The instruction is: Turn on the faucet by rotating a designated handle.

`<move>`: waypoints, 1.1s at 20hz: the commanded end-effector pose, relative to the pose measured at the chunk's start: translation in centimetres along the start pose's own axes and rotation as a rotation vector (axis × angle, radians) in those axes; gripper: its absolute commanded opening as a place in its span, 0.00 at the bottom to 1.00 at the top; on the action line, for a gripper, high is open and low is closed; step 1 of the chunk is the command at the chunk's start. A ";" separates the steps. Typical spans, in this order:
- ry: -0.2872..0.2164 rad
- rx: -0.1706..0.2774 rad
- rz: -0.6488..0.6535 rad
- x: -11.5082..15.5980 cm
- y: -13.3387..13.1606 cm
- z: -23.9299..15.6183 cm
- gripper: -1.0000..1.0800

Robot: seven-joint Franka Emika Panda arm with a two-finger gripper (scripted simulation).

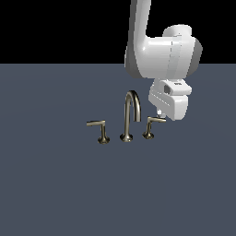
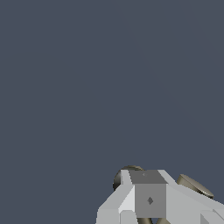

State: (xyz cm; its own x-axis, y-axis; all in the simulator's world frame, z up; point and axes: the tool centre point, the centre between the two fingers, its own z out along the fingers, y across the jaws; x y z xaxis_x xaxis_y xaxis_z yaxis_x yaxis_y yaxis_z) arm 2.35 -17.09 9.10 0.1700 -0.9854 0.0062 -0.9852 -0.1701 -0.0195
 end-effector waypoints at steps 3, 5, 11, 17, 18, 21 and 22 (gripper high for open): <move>-0.006 -0.016 0.005 -0.3 2.2 0.0 0.00; -0.006 -0.017 0.007 -0.4 2.9 0.0 0.00; -0.002 -0.007 0.001 -0.9 3.1 0.0 0.00; -0.004 -0.013 0.005 -2.6 4.5 -0.1 0.00; -0.004 -0.014 0.006 -2.9 4.8 -0.1 0.00; -0.005 -0.017 0.008 -3.7 5.5 -0.1 0.00; -0.006 -0.018 0.008 -4.0 5.7 -0.1 0.00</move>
State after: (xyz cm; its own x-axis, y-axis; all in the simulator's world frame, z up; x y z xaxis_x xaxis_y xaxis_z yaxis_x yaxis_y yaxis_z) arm -3.50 -15.37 9.07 0.1498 -0.9887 0.0064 -0.9887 -0.1498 -0.0070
